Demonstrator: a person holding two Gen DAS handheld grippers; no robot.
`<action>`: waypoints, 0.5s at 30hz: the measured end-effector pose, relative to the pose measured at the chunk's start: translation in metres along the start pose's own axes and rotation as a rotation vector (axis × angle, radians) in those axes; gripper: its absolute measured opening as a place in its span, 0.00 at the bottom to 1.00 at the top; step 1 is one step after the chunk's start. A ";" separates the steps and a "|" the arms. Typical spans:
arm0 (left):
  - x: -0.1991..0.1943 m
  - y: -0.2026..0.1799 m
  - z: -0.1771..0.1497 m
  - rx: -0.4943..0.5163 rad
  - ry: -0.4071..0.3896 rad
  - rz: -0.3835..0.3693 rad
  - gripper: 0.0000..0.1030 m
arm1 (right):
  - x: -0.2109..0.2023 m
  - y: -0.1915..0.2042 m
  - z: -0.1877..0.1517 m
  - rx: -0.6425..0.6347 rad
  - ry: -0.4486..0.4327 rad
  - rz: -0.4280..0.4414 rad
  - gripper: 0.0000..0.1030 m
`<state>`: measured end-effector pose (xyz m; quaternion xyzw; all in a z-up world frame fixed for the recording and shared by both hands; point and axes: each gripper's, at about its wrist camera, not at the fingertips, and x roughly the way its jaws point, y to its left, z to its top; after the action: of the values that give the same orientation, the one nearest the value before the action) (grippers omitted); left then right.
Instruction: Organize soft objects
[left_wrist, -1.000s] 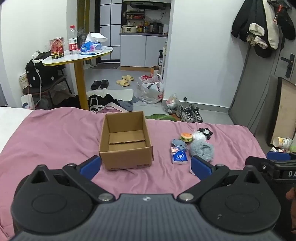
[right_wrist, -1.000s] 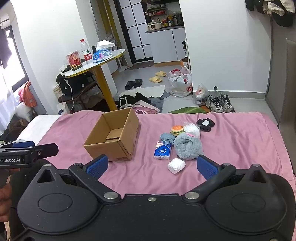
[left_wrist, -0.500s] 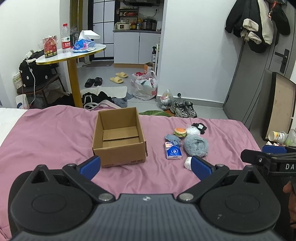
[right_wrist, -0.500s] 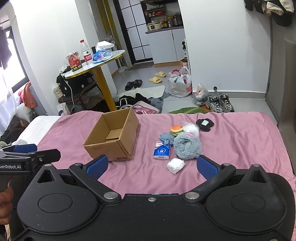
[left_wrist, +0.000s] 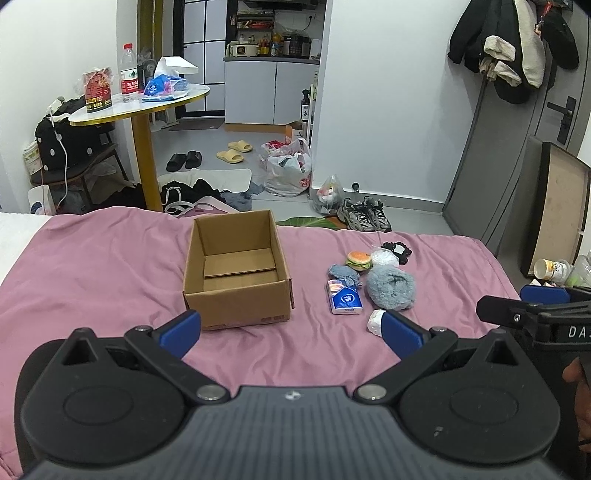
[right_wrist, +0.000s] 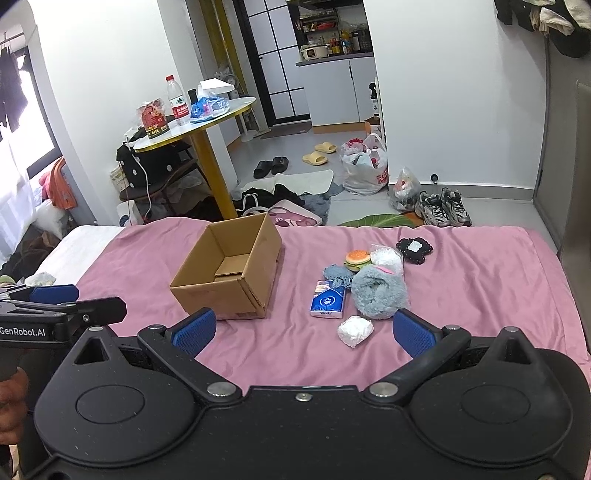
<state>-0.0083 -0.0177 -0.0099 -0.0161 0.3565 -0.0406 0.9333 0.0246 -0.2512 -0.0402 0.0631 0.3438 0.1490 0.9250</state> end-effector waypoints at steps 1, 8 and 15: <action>0.000 0.000 0.000 -0.001 0.000 0.001 1.00 | 0.001 0.000 0.000 -0.002 0.000 0.001 1.00; -0.001 -0.001 -0.001 0.005 0.003 -0.004 1.00 | 0.000 0.001 0.000 -0.006 -0.005 0.001 1.00; -0.003 -0.003 -0.003 0.015 0.002 -0.011 1.00 | -0.001 0.001 0.001 -0.005 -0.004 -0.001 1.00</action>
<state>-0.0132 -0.0203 -0.0100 -0.0108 0.3569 -0.0487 0.9328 0.0240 -0.2504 -0.0389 0.0610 0.3416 0.1490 0.9260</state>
